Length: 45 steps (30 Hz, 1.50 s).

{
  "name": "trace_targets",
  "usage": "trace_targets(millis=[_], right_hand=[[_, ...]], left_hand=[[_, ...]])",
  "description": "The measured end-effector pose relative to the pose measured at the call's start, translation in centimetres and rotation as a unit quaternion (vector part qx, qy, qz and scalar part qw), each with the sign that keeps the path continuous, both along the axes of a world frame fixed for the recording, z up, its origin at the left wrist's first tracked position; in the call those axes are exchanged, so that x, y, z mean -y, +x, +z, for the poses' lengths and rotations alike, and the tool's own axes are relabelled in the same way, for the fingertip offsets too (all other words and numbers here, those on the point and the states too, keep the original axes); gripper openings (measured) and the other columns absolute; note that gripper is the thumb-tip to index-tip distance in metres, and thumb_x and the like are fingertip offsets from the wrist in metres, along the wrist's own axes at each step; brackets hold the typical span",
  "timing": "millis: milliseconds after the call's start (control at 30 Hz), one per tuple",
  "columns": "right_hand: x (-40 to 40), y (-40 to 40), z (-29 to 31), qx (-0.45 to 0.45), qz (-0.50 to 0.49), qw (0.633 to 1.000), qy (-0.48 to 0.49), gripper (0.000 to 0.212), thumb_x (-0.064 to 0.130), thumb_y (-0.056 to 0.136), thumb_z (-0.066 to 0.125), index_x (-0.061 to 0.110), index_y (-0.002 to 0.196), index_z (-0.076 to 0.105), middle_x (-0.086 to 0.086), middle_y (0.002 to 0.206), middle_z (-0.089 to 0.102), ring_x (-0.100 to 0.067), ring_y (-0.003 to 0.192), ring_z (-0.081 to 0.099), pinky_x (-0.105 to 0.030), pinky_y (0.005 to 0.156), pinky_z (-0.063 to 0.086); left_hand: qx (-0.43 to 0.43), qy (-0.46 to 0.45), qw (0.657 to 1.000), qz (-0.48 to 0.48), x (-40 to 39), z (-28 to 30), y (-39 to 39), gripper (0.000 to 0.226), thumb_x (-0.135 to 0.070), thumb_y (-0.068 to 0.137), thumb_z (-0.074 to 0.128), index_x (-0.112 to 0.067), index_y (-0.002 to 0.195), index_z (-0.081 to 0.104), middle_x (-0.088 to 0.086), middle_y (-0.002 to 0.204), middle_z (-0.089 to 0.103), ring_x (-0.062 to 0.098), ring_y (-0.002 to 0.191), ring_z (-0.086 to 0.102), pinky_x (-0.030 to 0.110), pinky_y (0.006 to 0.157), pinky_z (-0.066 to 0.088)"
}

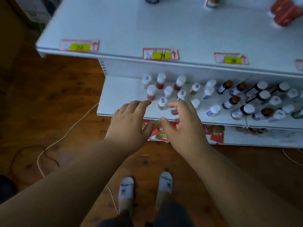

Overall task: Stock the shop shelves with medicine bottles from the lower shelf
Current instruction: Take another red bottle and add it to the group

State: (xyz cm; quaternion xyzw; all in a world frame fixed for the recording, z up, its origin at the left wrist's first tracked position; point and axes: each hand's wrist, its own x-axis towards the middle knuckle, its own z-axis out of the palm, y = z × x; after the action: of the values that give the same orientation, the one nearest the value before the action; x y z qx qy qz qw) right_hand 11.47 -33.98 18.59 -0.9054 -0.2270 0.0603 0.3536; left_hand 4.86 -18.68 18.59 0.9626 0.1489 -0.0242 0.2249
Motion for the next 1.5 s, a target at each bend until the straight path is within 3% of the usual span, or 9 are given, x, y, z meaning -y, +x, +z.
trace_targets(millis=[100,333,433,733,900,1133,1233,1367,1500], right_hand=[[-0.7,2.3,-6.3,0.003,-0.024,1.000,-0.018,0.039,0.029,0.087,0.071,0.021,0.122,0.057,0.002,0.123,0.054,-0.012,0.110,0.057,-0.021,0.083,0.046],[-2.0,8.7,-22.6,-0.034,-0.073,0.997,-0.015,0.058,0.031,0.087,0.073,0.026,0.137,0.044,-0.001,0.134,0.049,-0.017,0.120,0.054,-0.029,0.093,0.048],[-2.9,11.6,-28.7,-0.012,-0.075,0.997,-0.022,0.065,0.030,0.088,0.073,0.025,0.143,0.039,-0.005,0.138,0.046,-0.021,0.124,0.050,-0.026,0.094,0.039],[-6.2,16.1,-35.3,0.059,-0.078,0.994,0.038,0.055,0.016,0.087,0.071,0.022,0.137,0.047,-0.010,0.124,0.049,-0.027,0.109,0.056,-0.043,0.090,0.051],[-3.7,12.7,-31.2,-0.124,-0.060,0.980,0.144,0.049,0.022,0.091,0.068,0.035,0.132,0.047,0.001,0.122,0.060,-0.013,0.106,0.062,-0.036,0.093,0.054],[1.2,2.9,-15.3,-0.389,-0.091,0.869,0.292,0.040,0.037,0.083,0.059,0.048,0.121,0.054,-0.002,0.120,0.065,-0.022,0.104,0.069,-0.052,0.091,0.056],[3.3,-0.1,-6.4,-0.400,-0.057,0.860,0.313,0.040,0.034,0.086,0.057,0.046,0.124,0.054,-0.007,0.123,0.064,-0.026,0.110,0.066,-0.056,0.097,0.051],[6.5,-1.8,3.5,-0.380,-0.010,0.862,0.334,0.038,0.027,0.089,0.057,0.042,0.124,0.055,-0.010,0.118,0.066,-0.027,0.108,0.067,-0.052,0.092,0.054],[9.9,-0.9,10.3,-0.295,0.034,0.904,0.308,0.042,0.026,0.088,0.067,0.042,0.124,0.054,-0.007,0.114,0.067,-0.021,0.102,0.069,-0.045,0.087,0.057]], left_hand=[[0.009,-0.022,1.000,-0.005,-0.3,-6.1,2.3,0.063,-0.052,0.087,0.044,-0.021,0.142,0.046,0.006,0.134,0.057,0.031,0.123,0.052,0.049,0.102,0.043],[0.007,-0.049,0.998,0.031,-0.6,-20.7,7.0,0.063,-0.046,0.093,0.057,-0.030,0.149,0.033,-0.004,0.152,0.041,0.022,0.138,0.039,0.043,0.111,0.034],[0.024,-0.071,0.996,0.049,-0.8,-25.7,9.4,0.061,-0.047,0.094,0.055,-0.032,0.149,0.032,-0.005,0.154,0.039,0.021,0.137,0.038,0.043,0.111,0.036],[0.073,-0.129,0.987,0.070,-2.3,-32.4,13.3,0.053,-0.040,0.098,0.050,-0.032,0.148,0.034,-0.008,0.152,0.040,0.015,0.136,0.039,0.041,0.109,0.040],[0.045,-0.230,0.968,0.088,-1.1,-28.4,10.3,0.057,-0.059,0.095,0.034,-0.038,0.148,0.035,-0.012,0.151,0.040,0.003,0.127,0.040,0.029,0.103,0.035],[-0.042,-0.463,0.870,0.161,1.9,-15.6,1.3,0.061,-0.081,0.083,0.035,-0.052,0.135,0.051,-0.024,0.134,0.057,0.006,0.130,0.051,0.040,0.110,0.036],[-0.088,-0.501,0.853,0.121,1.7,-8.7,-2.1,0.049,-0.078,0.084,0.043,-0.057,0.127,0.055,-0.022,0.126,0.063,0.013,0.124,0.057,0.049,0.110,0.037],[-0.031,-0.456,0.888,0.049,5.4,3.2,-3.6,0.065,-0.078,0.085,0.034,-0.050,0.144,0.039,-0.022,0.144,0.048,0.005,0.134,0.045,0.042,0.112,0.035],[0.034,-0.428,0.903,-0.020,7.9,9.2,-3.2,0.072,-0.075,0.083,0.036,-0.045,0.148,0.033,-0.023,0.149,0.041,0.001,0.136,0.041,0.041,0.114,0.036]])
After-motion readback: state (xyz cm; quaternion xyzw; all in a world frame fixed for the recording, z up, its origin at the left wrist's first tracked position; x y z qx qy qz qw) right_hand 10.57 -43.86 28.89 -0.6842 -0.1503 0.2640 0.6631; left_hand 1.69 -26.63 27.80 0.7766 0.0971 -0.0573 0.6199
